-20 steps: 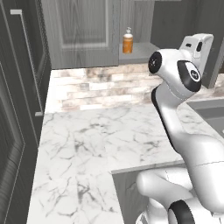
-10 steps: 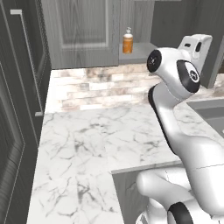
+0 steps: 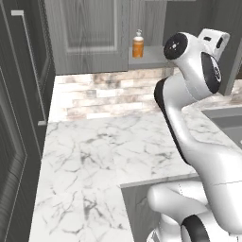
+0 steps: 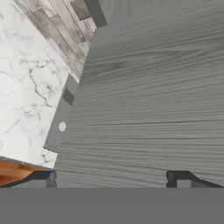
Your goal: Open the cabinet. Pick the soap dispenser and place it next to the sink. Then close the cabinet.
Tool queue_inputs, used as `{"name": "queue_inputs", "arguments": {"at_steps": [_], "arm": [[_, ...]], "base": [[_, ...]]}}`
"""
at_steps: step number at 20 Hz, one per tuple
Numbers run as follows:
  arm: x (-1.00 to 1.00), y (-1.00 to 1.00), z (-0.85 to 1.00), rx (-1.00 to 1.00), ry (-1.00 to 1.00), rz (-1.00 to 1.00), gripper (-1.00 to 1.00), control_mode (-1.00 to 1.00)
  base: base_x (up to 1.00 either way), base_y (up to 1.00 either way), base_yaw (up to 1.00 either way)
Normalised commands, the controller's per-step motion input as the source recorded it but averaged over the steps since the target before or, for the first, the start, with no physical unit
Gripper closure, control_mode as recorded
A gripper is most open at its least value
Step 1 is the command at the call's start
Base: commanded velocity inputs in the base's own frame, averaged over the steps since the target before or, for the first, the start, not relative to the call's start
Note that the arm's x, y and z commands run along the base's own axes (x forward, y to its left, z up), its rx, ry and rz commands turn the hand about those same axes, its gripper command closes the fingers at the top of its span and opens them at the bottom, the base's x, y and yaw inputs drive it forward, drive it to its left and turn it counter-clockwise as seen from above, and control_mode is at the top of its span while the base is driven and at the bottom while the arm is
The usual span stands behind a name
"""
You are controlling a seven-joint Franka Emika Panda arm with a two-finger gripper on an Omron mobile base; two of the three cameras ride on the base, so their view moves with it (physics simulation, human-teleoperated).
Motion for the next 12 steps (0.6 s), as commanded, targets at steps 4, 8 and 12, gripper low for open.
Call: {"name": "queue_inputs", "arguments": {"at_steps": [4,8,12], "arm": [[0.0,0.48,0.1,0.26,-0.03,0.12,-1.0,-1.0],[0.0,0.6,-0.08,0.29,-0.07,0.17,-1.0,-1.0],[0.01,0.55,-0.24,0.29,-0.01,0.23,-1.0,-1.0]], "base": [[0.0,0.0,0.0],[0.0,0.0,0.0],[0.0,0.0,0.0]]}}
